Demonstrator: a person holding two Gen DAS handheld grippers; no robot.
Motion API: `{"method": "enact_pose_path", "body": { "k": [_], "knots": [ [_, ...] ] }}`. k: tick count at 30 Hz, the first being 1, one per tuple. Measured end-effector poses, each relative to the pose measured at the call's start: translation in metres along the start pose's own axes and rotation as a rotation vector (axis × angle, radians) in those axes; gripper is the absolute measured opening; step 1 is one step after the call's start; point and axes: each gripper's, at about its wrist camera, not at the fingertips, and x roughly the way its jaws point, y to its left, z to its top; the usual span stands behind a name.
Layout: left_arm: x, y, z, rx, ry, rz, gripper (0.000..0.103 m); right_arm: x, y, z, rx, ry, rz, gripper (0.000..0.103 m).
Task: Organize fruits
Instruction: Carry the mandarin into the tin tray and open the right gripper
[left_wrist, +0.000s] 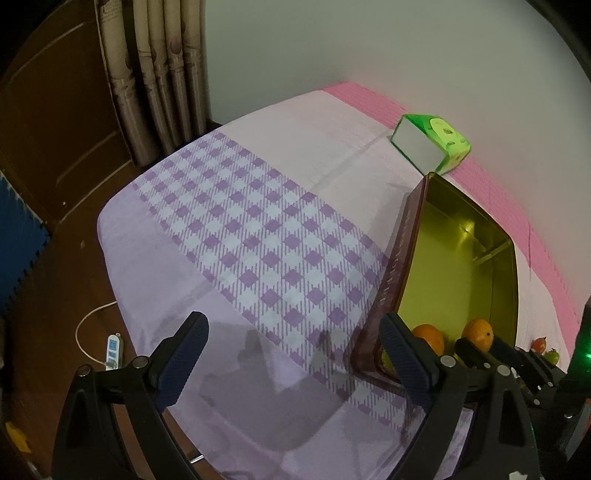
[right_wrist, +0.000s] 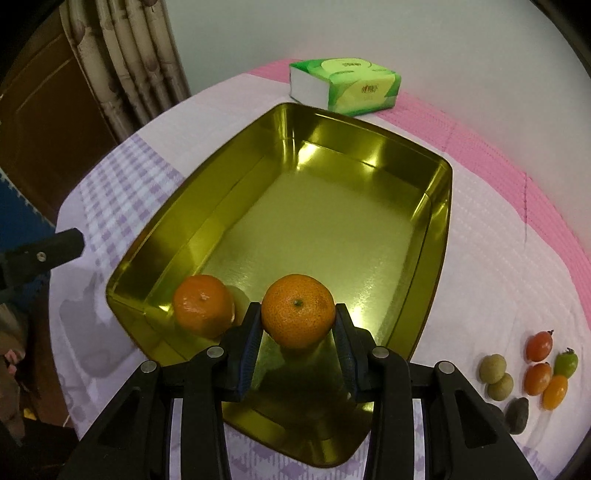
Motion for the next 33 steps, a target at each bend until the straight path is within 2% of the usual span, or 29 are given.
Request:
{"method": "enact_pose_path", "body": {
  "k": [21,33],
  "knots": [
    [0.001,-0.002,-0.001,0.005,0.005,0.004,0.092,0.01,0.004,-0.003,-0.002,0.038,0.001,0.04],
    [-0.001,-0.001,-0.004,0.017,-0.006,0.009,0.092,-0.001,0.0,-0.004,0.036,0.01,0.022,0.046]
  ]
}}
